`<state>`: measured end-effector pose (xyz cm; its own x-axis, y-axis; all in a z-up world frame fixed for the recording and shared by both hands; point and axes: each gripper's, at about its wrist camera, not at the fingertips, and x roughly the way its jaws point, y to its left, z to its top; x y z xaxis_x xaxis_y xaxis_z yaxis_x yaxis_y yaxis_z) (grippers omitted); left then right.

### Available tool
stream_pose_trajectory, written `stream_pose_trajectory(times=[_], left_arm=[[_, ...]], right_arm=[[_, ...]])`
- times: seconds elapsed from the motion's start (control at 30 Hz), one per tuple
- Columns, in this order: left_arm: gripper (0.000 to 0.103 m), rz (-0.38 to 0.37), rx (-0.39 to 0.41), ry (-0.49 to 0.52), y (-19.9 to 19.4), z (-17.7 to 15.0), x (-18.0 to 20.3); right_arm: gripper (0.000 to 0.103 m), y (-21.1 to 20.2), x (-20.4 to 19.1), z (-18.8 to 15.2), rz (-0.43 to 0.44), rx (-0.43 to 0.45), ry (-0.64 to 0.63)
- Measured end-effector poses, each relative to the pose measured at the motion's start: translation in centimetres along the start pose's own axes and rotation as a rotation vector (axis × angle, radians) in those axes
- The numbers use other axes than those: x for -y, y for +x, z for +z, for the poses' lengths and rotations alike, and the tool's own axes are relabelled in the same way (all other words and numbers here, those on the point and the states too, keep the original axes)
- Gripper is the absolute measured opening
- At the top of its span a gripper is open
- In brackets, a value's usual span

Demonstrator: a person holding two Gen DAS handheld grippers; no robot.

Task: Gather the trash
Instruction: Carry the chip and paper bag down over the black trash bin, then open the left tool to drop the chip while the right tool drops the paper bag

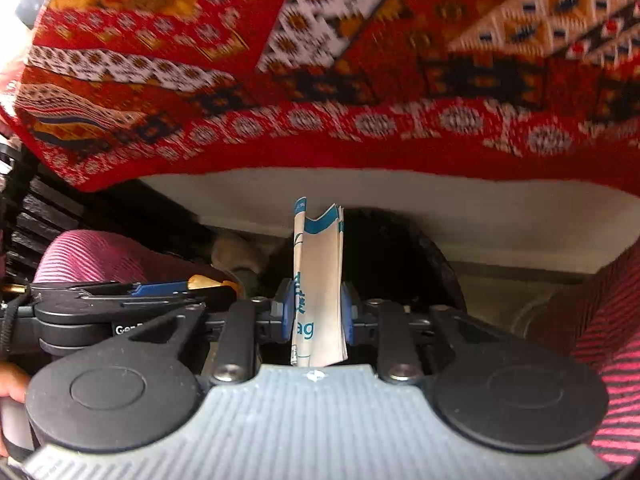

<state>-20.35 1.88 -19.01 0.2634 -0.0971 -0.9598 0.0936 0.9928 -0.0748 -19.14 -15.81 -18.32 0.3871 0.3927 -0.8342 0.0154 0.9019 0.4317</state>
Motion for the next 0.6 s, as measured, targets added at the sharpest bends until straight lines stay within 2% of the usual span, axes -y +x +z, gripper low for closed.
stream_pose_trajectory(times=[0.6], left_arm=[[0.048, 0.006, -0.058, 0.039, 2.8, -0.5, 1.2]], right_arm=[[0.036, 1.8, 0.4, -0.4, -0.025, -0.057, 0.021]])
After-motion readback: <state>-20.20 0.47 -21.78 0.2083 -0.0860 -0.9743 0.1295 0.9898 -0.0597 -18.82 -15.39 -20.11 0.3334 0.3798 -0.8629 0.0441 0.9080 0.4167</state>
